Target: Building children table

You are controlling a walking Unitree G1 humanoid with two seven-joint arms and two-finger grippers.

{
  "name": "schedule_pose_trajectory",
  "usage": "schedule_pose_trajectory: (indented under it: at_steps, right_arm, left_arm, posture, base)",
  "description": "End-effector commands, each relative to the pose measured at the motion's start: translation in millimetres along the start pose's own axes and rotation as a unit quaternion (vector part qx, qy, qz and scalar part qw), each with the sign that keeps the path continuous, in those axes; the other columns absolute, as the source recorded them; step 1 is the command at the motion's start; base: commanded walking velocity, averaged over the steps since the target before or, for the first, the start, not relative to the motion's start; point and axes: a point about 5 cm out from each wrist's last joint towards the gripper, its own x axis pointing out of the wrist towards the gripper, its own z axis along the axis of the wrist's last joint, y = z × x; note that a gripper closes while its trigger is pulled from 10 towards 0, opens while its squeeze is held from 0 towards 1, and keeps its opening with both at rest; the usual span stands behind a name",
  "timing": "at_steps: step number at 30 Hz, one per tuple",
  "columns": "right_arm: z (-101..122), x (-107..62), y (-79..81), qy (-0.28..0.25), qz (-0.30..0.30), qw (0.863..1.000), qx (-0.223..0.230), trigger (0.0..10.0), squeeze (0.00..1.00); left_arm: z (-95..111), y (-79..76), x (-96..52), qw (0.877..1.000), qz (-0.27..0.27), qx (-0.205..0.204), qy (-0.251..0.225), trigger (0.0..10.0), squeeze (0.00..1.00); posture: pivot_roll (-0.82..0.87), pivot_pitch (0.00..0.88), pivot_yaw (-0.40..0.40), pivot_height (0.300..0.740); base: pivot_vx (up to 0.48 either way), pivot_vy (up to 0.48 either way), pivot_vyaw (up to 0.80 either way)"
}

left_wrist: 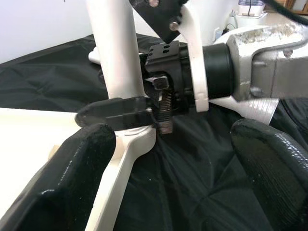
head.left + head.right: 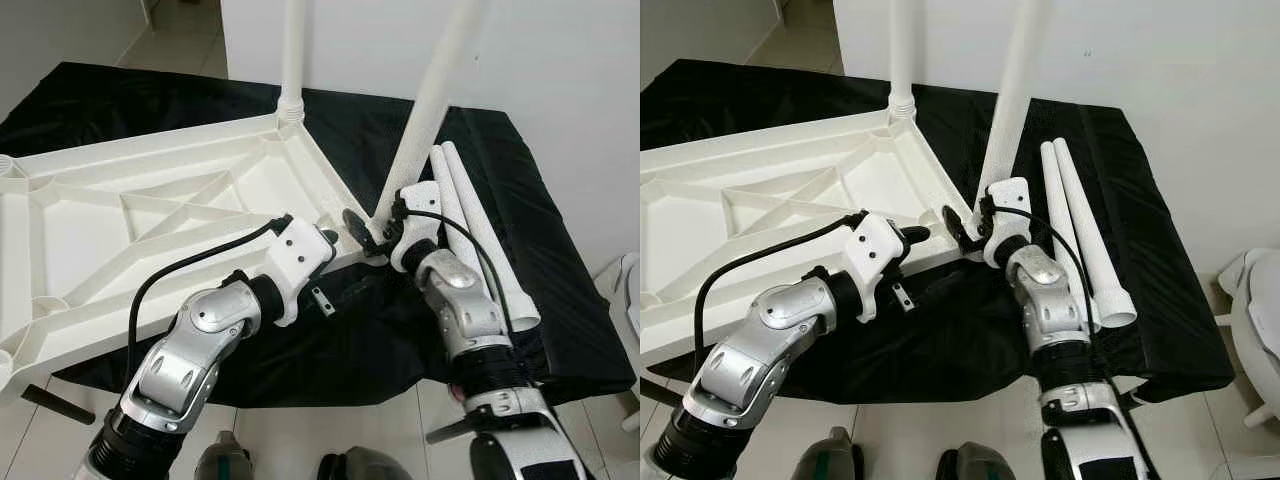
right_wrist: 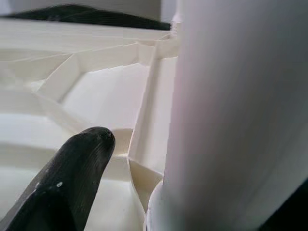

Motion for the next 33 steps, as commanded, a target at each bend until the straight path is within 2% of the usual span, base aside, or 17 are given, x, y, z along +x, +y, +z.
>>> schedule_pose_trajectory:
  at_steps: [1, 9, 10, 11, 16, 18, 23, 30, 33]
  right_arm:
    - [-2.4, 1.3, 0.3, 0.009, 0.038, 0.999, -0.017, 10.0, 0.00]
    - [-4.1, -5.7, -14.1, 0.022, 0.059, 0.997, -0.042, 10.0, 0.00]
    - [-5.6, -8.7, -18.1, 0.029, 0.071, 0.996, -0.044, 2.1, 0.00]
    - [-6.7, -11.3, -21.0, 0.033, 0.078, 0.995, -0.045, 0.0, 0.00]
    - [-7.2, -14.2, -20.8, 0.033, 0.097, 0.994, -0.046, 0.0, 0.00]
    - [-2.5, -18.6, -16.9, 0.011, 0.118, 0.992, -0.037, 0.0, 0.00]
    - [1.2, -20.6, -13.3, -0.007, 0.122, 0.992, -0.028, 0.0, 0.00]
    - [5.9, -22.4, -5.2, -0.034, 0.104, 0.994, -0.004, 0.0, 0.00]
    - [9.7, -21.5, -1.5, -0.048, 0.052, 0.997, 0.004, 0.0, 0.00]
  left_arm:
    - [-0.4, -2.7, -0.3, 1.000, 0.002, -0.003, 0.003, 10.0, 0.00]
    - [0.6, -3.1, 0.4, 1.000, 0.001, -0.005, 0.002, 10.0, 0.00]
    - [0.7, -3.7, 0.0, 1.000, -0.001, -0.005, 0.002, 10.0, 0.00]
    - [0.7, -4.5, -0.5, 1.000, -0.002, -0.005, 0.003, 10.0, 0.00]
    - [0.7, -5.2, -0.7, 1.000, -0.004, -0.005, 0.003, 10.0, 0.00]
    - [0.7, -5.7, -0.7, 1.000, -0.007, -0.006, 0.004, 10.0, 0.00]
    - [1.0, -5.6, -0.4, 1.000, -0.008, -0.007, 0.004, 10.0, 0.00]
    - [1.4, -4.3, 0.3, 1.000, -0.009, -0.004, 0.004, 10.0, 0.00]
    - [1.9, -2.9, 1.2, 1.000, -0.009, -0.002, 0.004, 10.0, 0.00]
  posture:
    - [0.06, 0.025, -0.068, 0.740]
    - [0.06, 0.034, -0.063, 0.740]
    - [0.06, 0.040, -0.060, 0.740]
    - [0.06, 0.044, -0.059, 0.740]
    - [0.06, 0.046, -0.058, 0.740]
    - [0.05, 0.050, -0.055, 0.740]
    - [0.05, 0.051, -0.054, 0.740]
    - [0.04, 0.046, -0.056, 0.740]
    - [0.04, 0.043, -0.053, 0.740]
  base:
    - [0.000, 0.000, 0.00]
    - [0.000, 0.000, 0.00]
    - [0.000, 0.000, 0.00]
    - [0.000, 0.000, 0.00]
    - [0.000, 0.000, 0.00]
    - [0.000, 0.000, 0.00]
    - [0.000, 0.000, 0.00]
    - [0.000, 0.000, 0.00]
    - [0.000, 0.000, 0.00]
